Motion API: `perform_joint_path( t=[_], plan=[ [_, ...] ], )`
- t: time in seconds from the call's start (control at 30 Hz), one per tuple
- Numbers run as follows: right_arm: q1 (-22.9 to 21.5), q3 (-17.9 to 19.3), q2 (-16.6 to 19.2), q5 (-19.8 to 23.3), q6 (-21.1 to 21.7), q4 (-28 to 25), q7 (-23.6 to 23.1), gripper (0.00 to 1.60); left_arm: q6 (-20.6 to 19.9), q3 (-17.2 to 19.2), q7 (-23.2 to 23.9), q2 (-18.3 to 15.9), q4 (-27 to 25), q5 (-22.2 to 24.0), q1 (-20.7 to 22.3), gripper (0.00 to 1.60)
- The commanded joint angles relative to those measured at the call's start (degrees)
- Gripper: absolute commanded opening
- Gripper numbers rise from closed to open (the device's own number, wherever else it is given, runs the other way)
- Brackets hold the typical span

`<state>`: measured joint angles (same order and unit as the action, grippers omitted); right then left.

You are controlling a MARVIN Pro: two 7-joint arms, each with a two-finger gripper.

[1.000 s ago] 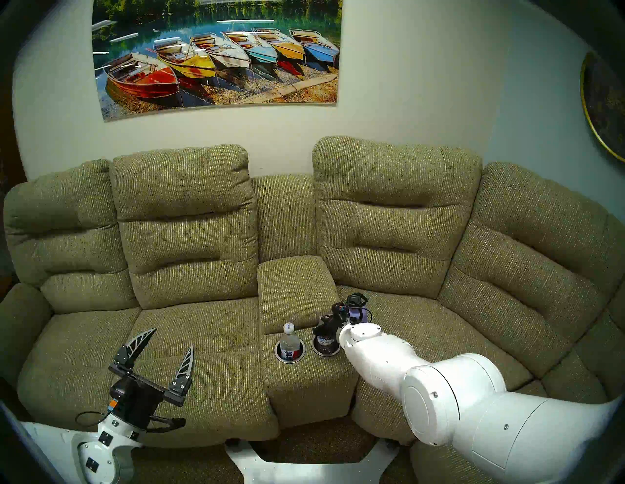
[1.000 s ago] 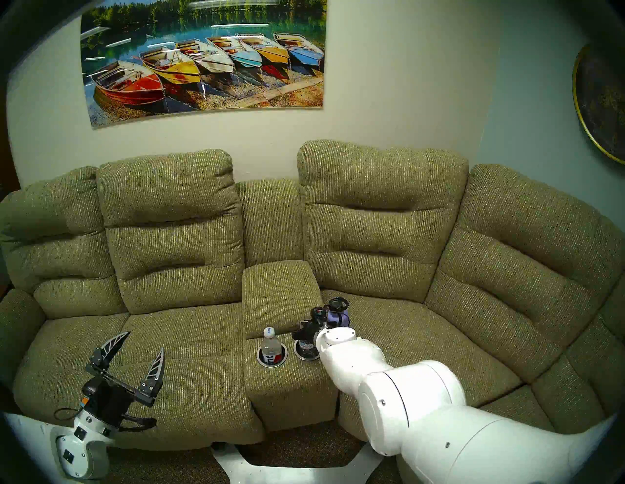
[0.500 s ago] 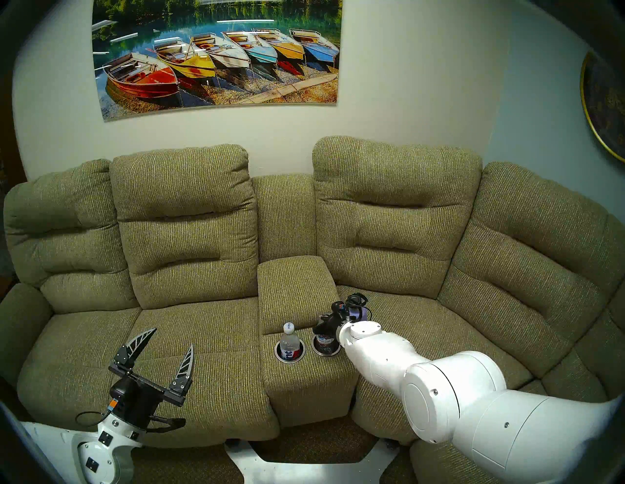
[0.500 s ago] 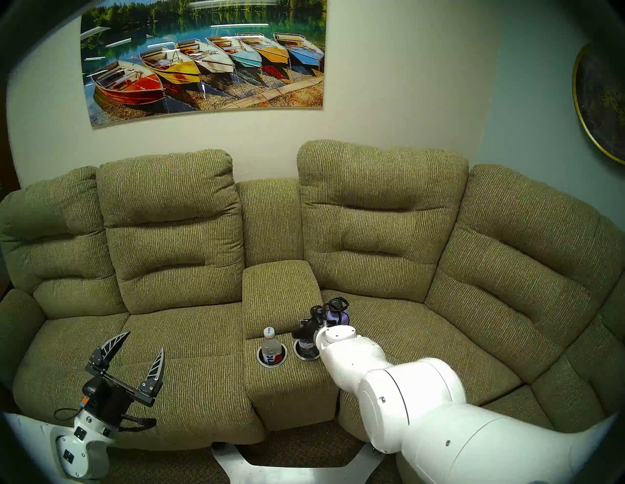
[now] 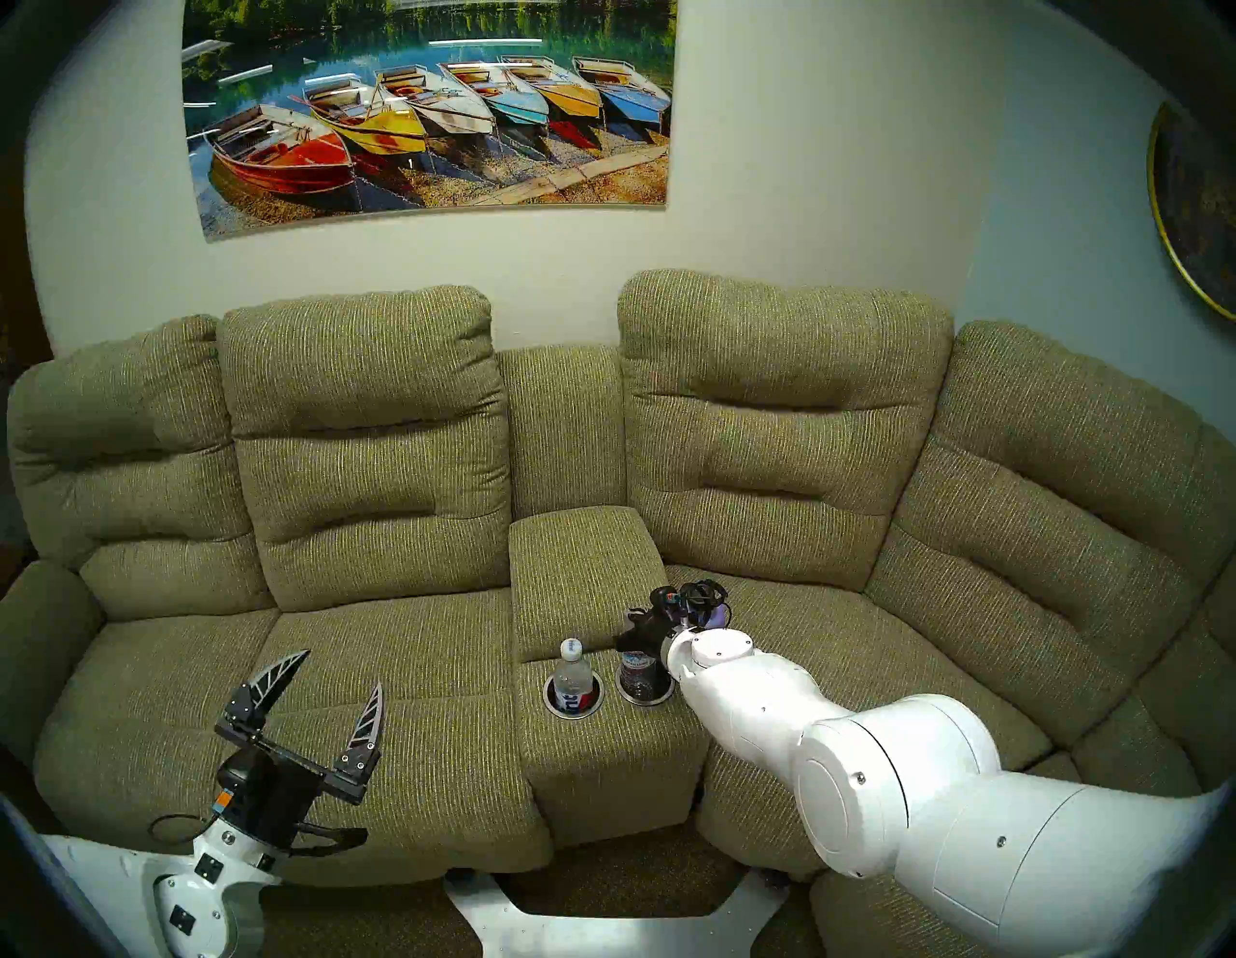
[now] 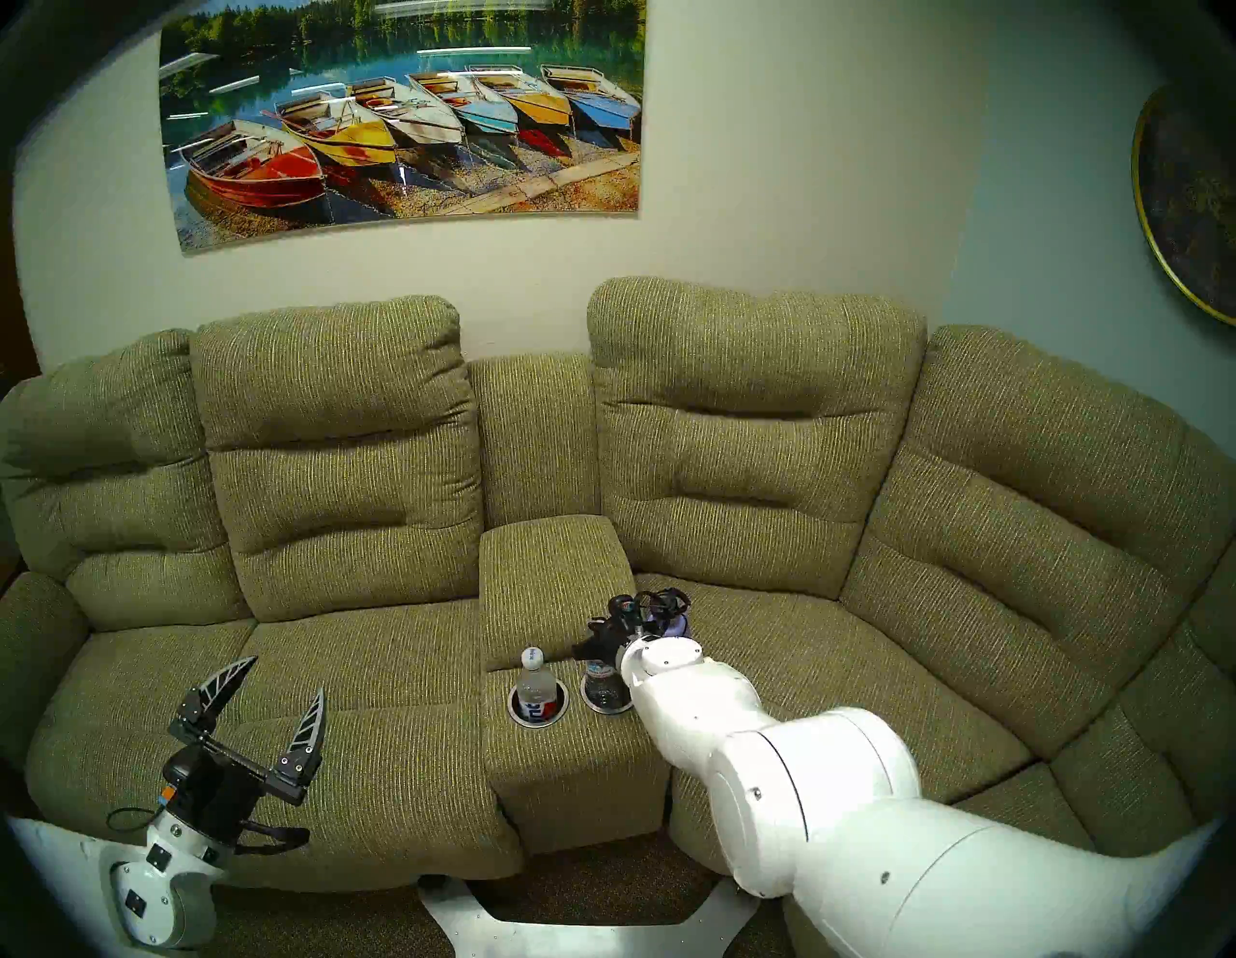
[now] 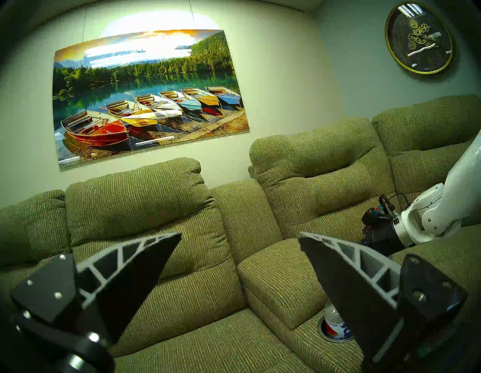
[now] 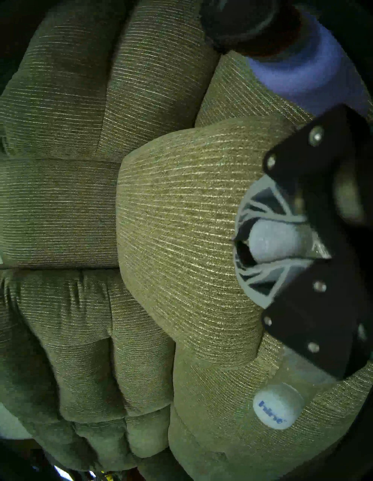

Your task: Take bottles out of cup holder

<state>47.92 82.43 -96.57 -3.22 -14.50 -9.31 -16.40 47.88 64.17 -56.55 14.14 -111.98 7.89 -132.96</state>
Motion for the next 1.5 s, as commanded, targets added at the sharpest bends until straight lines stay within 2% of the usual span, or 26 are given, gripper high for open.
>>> perform_joint_path(
  t=[0.0, 0.47, 1.03, 1.4, 1.47],
  plan=[
    [-1.2, -0.2, 0.0, -0.1, -4.1, -3.1, -1.0, 0.00, 0.0, 0.2, -0.2, -0.1, -0.1, 0.2, 0.1, 1.60],
    [0.1, 0.1, 0.8, 0.5, -7.7, -9.5, -2.6, 0.00, 0.0, 0.2, -0.2, -0.1, -0.1, 0.1, 0.1, 1.60],
    [2.2, 2.3, 3.4, 1.7, -10.7, -22.3, -4.3, 0.00, 0.0, 0.2, -0.2, -0.1, -0.1, 0.1, 0.1, 1.60],
    [4.4, 5.0, 6.9, 1.9, -12.8, -30.6, -3.2, 0.00, 0.0, 0.2, -0.1, 0.0, -0.1, 0.1, 0.2, 1.60],
    [5.8, 6.1, 8.4, 1.7, -12.8, -32.7, -2.2, 0.00, 0.0, 0.2, -0.1, 0.0, -0.1, 0.1, 0.2, 1.60]
  ],
)
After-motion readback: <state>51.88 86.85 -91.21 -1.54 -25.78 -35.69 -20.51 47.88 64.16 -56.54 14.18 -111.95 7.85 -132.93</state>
